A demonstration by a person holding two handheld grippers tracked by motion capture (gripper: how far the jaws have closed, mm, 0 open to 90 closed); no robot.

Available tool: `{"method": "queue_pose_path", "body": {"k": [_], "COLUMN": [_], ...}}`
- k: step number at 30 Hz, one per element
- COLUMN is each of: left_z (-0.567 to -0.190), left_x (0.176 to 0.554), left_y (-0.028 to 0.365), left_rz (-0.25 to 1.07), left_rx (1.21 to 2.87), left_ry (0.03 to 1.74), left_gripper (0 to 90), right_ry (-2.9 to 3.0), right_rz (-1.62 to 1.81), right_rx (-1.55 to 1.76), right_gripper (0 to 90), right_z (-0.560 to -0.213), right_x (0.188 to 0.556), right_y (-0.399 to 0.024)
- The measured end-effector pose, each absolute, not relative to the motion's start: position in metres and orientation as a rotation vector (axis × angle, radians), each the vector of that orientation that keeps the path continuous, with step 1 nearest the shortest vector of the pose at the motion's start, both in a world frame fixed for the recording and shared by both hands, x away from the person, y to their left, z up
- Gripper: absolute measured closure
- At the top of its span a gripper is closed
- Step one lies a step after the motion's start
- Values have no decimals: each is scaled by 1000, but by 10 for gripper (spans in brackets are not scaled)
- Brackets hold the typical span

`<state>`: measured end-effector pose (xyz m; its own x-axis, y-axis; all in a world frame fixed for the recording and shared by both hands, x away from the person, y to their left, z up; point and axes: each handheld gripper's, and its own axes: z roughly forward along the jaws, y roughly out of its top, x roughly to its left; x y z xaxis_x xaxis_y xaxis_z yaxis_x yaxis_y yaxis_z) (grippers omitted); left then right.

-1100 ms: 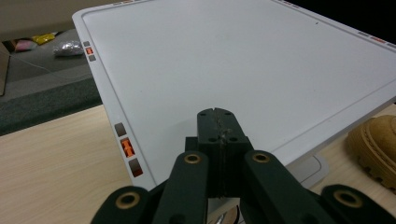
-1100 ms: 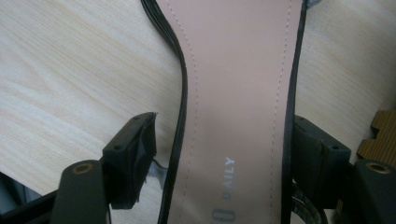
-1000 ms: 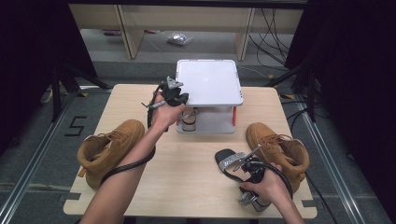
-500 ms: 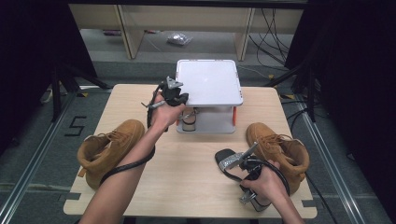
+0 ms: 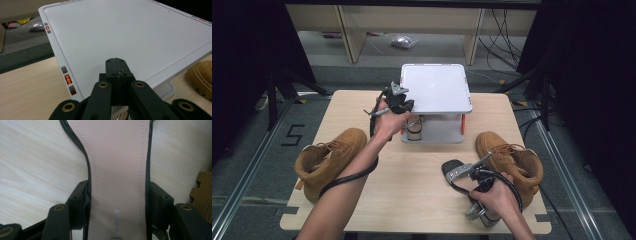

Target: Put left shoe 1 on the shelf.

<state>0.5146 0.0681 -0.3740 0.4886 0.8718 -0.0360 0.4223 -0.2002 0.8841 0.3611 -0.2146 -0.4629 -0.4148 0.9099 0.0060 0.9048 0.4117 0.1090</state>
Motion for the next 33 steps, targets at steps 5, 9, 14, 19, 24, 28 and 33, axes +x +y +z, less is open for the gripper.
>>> {"method": "queue_pose_path", "body": {"k": [5,9,14,19,24,28,33], "left_z": [-374,-374,-374,-374,-374,-374,-374], "left_x": [515,514,514,514,514,514,514], "left_y": [68,68,69,69,68,69,70], "left_rz": [612,612,613,613,614,614,617], "left_rx": [1811,1810,1810,1816,1810,1816,1826], "left_ry": [1088,1089,1085,1083,1086,1082,1077], "left_gripper": [892,892,892,892,892,892,892], "right_ry": [2559,2559,2531,2509,2460,2423,2377], "right_rz": [183,247,263,304,353,407,437], "right_rx": [1717,1723,1691,1679,1696,1705,1732], "right_gripper": [430,430,431,431,431,431,431], "right_z": [-460,-457,-453,-448,-441,-437,-430], "right_x": [362,366,372,377,382,390,404], "right_y": [-211,-207,-202,-200,-196,-193,-184]}}
